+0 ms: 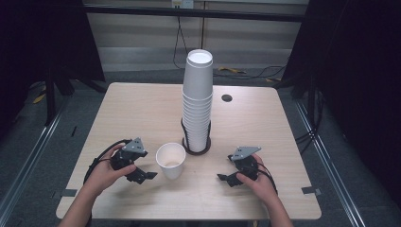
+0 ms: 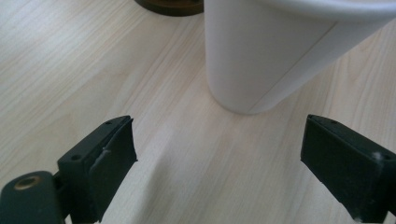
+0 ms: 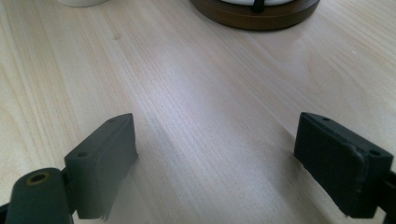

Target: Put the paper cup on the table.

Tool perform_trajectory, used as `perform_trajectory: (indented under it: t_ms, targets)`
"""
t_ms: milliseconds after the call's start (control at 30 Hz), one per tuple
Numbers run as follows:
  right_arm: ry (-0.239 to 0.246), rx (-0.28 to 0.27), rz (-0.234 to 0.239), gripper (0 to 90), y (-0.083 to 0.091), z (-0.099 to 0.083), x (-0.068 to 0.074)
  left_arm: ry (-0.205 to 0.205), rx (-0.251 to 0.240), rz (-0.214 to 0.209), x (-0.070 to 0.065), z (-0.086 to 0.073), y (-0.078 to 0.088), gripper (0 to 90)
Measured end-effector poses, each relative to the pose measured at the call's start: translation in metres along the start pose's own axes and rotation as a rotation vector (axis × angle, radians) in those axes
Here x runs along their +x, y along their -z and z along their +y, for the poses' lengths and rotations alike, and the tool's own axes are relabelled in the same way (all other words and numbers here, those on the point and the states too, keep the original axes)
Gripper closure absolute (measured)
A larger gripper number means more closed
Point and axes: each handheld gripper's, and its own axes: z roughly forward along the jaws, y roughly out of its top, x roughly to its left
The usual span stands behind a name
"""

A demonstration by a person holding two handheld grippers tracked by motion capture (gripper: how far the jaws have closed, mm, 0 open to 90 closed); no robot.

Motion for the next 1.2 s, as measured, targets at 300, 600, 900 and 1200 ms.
perform_trajectory:
  t_ms: [300, 600, 900, 1200]
  targets:
    - [0.0, 0.0, 0.0, 12.5, 0.0, 0.0, 0.0, 0.029, -0.013, 0.015, 0.005, -0.013, 0.006, 11.0]
    - [0.0, 0.0, 0.0, 12.5, 0.0, 0.0, 0.0, 0.065, -0.027, 0.021, 0.008, -0.028, 0.007, 12.2]
    - [0.0, 0.0, 0.0, 12.5, 0.0, 0.0, 0.0, 0.079, -0.029, 0.039, 0.011, -0.04, 0.006, 13.2]
    - [0.0, 0.0, 0.0, 12.5, 0.0, 0.0, 0.0, 0.087, -0.03, 0.039, 0.013, -0.051, 0.002, 14.2]
